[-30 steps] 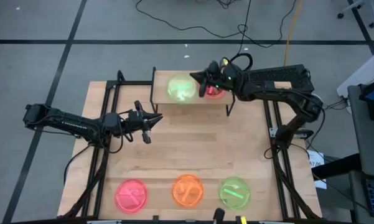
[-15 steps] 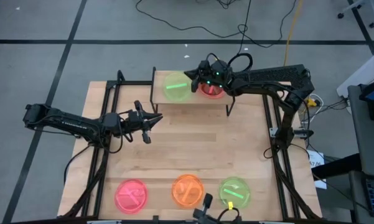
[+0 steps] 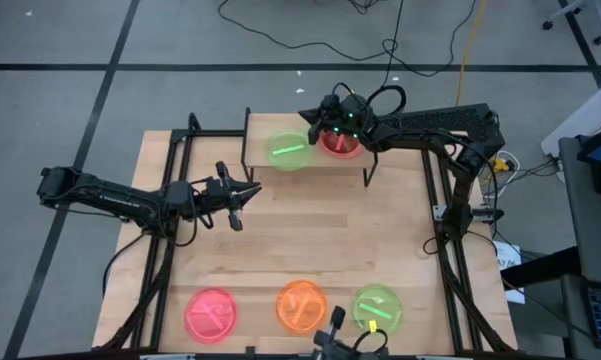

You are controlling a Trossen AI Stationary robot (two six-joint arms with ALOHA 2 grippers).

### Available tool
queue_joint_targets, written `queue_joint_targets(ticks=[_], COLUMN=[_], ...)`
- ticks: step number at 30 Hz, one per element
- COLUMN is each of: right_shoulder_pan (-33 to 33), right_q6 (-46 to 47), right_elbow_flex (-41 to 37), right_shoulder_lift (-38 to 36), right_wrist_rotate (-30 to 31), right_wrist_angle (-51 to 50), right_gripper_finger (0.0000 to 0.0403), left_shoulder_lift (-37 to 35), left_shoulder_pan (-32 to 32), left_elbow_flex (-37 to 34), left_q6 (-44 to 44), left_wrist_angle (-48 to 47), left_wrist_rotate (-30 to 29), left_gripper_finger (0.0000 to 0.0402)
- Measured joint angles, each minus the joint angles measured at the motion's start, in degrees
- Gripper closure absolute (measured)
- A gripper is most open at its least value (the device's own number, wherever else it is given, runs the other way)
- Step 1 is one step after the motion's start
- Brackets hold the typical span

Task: Place and stack plates onto a shelf
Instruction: Put the top green plate on the shelf

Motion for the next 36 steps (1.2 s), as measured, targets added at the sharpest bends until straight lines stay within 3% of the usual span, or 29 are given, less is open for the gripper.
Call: queue_joint_targets(ticks=[3, 6, 15, 22, 26, 36], right_shoulder_pan=[0.25, 2.06, 6.9, 6.19, 6.23, 7.17], right_q6=[-4.02, -11.42, -28.9, -30.31, -33.17, -37.44], right_elbow_flex=[0.0, 0.02, 6.94, 8.55, 9.16, 18.3], right_shoulder_lift=[-1.35, -3.44, -4.67, -4.37, -4.24, -4.24], right_wrist_rotate=[-6.08, -7.56, 1.94, 3.27, 5.71, 6.15], right_wrist_angle=[-3.05, -9.02, -27.81, -31.1, -37.83, -50.27], right_gripper_finger=[0.0403, 0.0403, 0.0403, 0.0403, 0.0403, 0.0403], left_shoulder_lift=[0.0, 0.0, 0.0, 0.0, 0.0, 0.0], left_shoulder_pan=[0.01, 0.02, 0.02, 0.02, 0.02, 0.09], left_elbow_flex=[0.0, 0.0, 0.0, 0.0, 0.01, 0.0], left_q6=[0.0, 0.49, 0.49, -0.31, -0.03, 0.13], left_wrist_angle=[-0.05, -0.17, -0.01, 0.09, 0.09, 0.09], left_wrist_rotate=[0.0, 0.0, -0.02, -0.02, -0.02, -0.43], left_gripper_finger=[0.0346, 0.0346, 0.0346, 0.0346, 0.0346, 0.0346])
